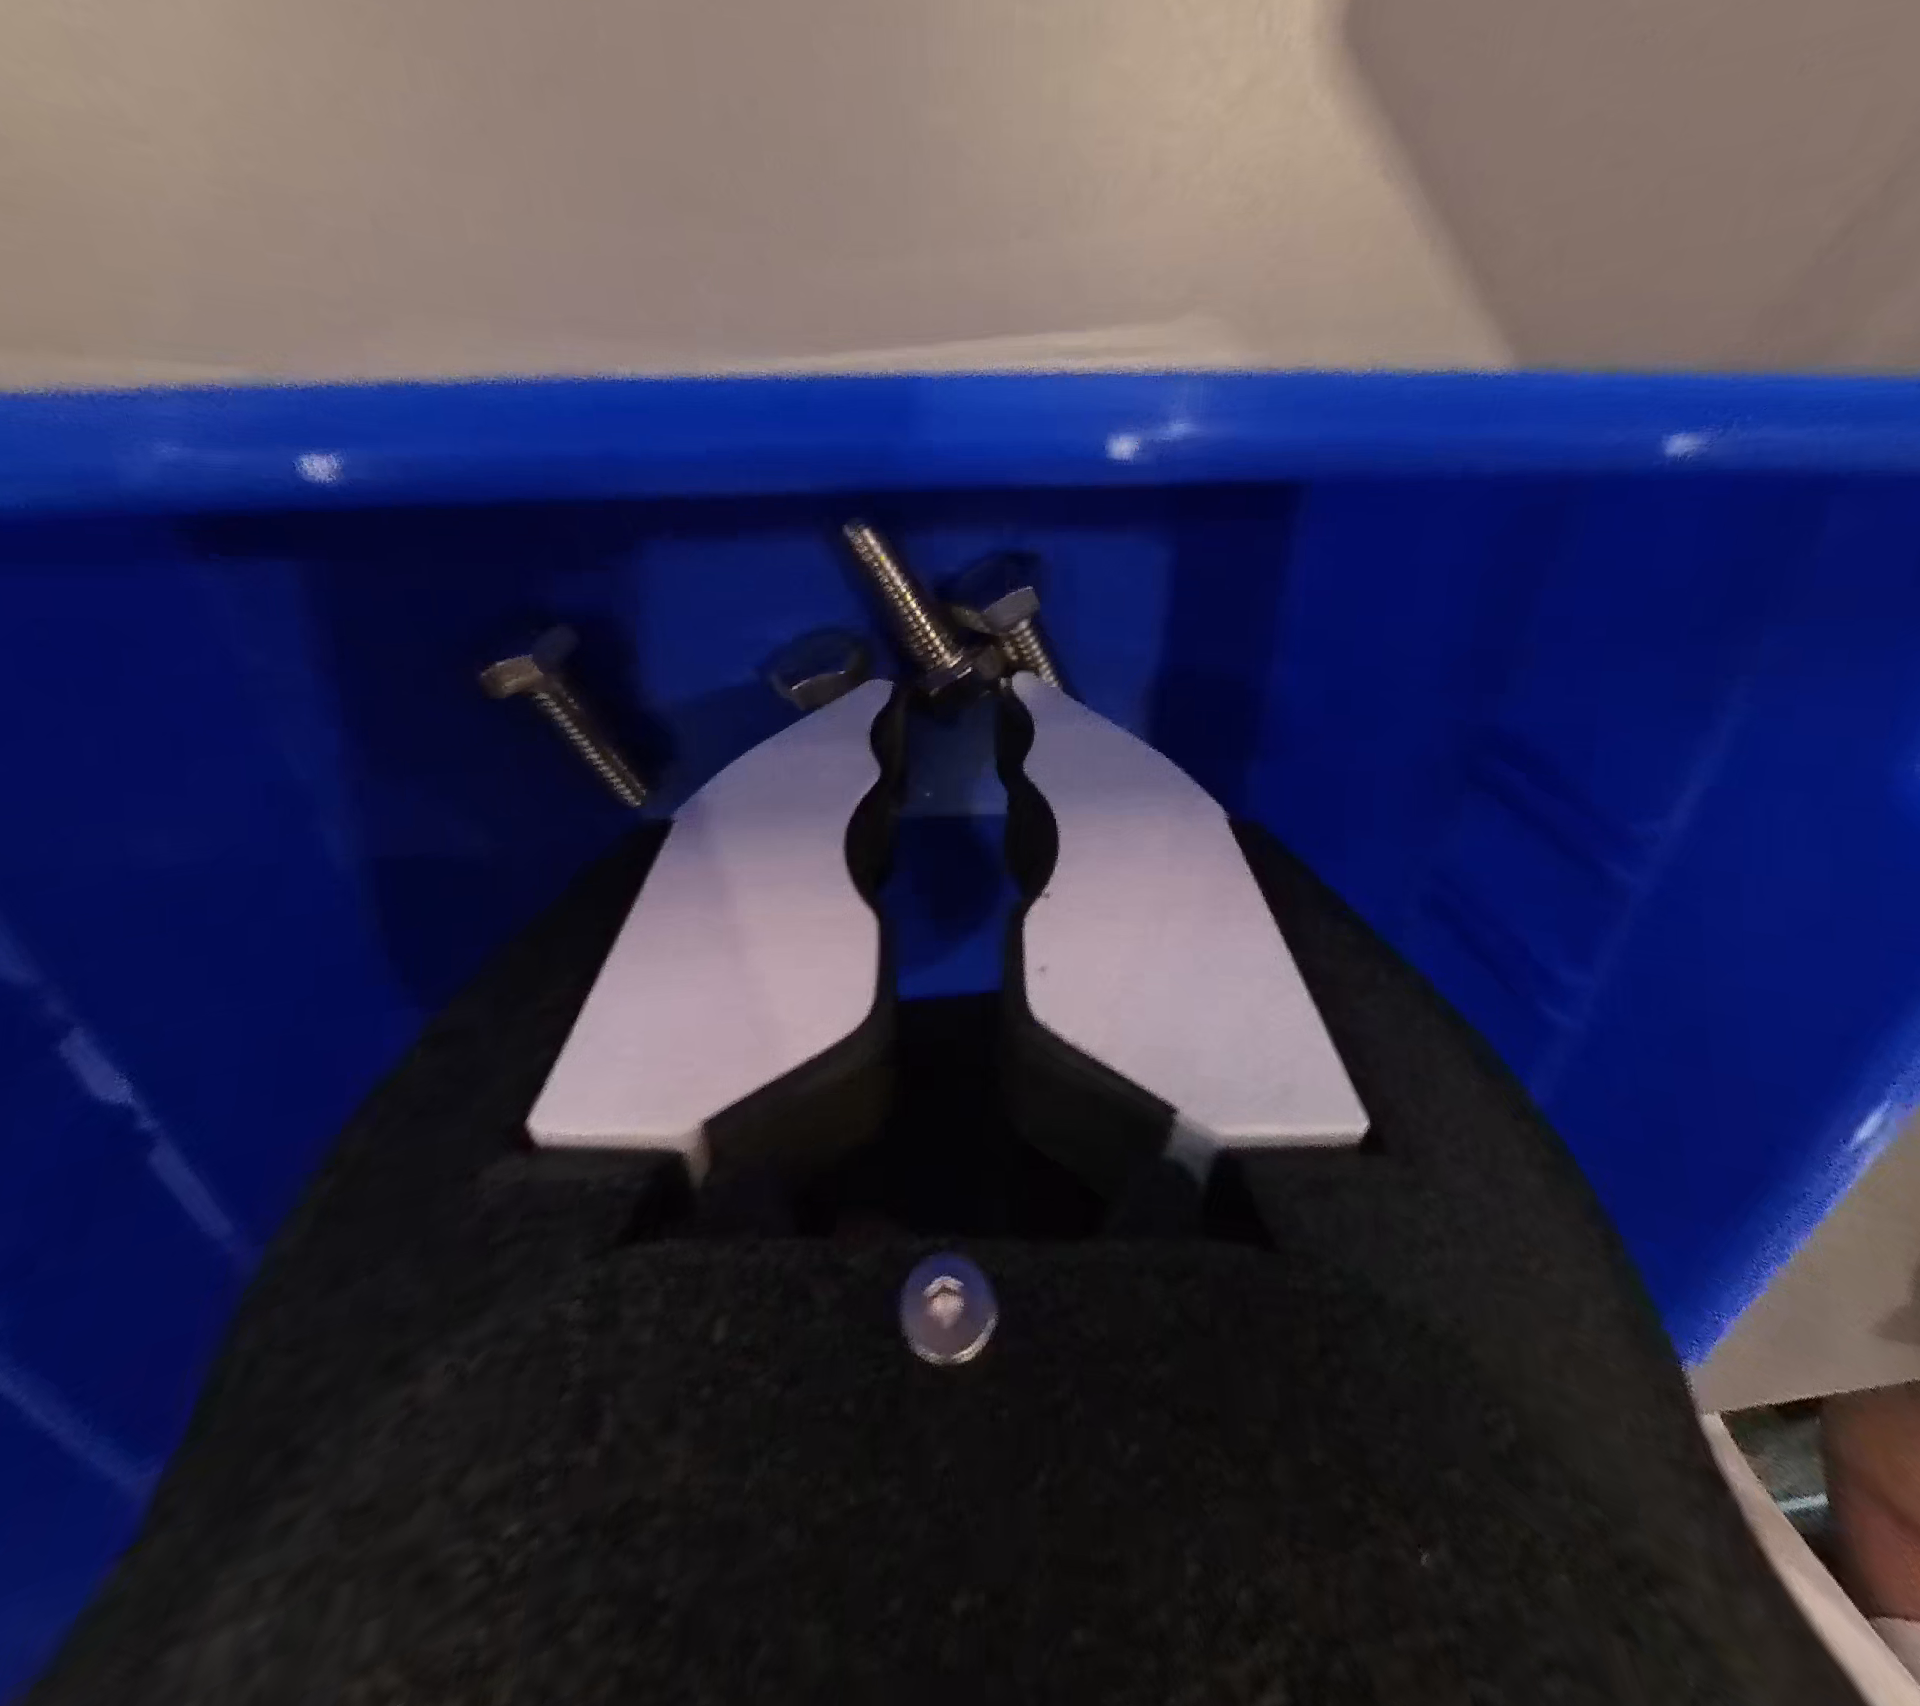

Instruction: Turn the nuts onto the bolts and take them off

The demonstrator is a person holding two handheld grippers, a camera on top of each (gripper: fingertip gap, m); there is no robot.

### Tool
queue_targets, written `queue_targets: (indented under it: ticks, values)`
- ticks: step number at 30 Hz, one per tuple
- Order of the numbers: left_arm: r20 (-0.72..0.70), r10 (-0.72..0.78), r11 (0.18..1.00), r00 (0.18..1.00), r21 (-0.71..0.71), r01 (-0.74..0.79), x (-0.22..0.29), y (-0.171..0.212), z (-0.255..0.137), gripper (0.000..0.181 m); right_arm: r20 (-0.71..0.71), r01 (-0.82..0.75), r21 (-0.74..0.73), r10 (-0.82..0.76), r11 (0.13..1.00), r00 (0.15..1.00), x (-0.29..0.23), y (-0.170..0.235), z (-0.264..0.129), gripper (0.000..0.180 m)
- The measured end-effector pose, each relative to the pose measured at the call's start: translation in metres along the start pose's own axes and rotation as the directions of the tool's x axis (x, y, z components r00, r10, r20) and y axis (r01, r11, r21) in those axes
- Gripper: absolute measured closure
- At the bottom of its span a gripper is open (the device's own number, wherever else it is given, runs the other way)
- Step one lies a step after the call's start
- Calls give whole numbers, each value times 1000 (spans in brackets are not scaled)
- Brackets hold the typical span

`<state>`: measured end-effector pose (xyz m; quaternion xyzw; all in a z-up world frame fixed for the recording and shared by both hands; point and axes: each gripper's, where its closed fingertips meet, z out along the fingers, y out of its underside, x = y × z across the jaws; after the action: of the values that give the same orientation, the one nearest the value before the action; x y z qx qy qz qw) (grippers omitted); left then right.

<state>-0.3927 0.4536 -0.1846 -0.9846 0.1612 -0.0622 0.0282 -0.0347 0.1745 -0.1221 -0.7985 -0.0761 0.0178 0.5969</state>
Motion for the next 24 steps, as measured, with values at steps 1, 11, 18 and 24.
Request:
queue_targets:
  ticks: [1,11,18,24]
  values:
    - [-2,0,1000,1000,1,0,0,0,0,165,0,1,0,-1,1000,1000,0,0,0,144]
    - [-42,61,996,997,73,-58,-1,2,-16,180,-6,3,6,-3,1000,1000,0,-1,-1,145]
    - [17,171,975,985,140,-171,2,2,-57,180,-3,1,4,-1,1000,1000,0,0,0,146]
    - [53,224,956,973,182,-230,2,15,-96,150,-3,5,3,-5,1000,1000,0,0,0,146]
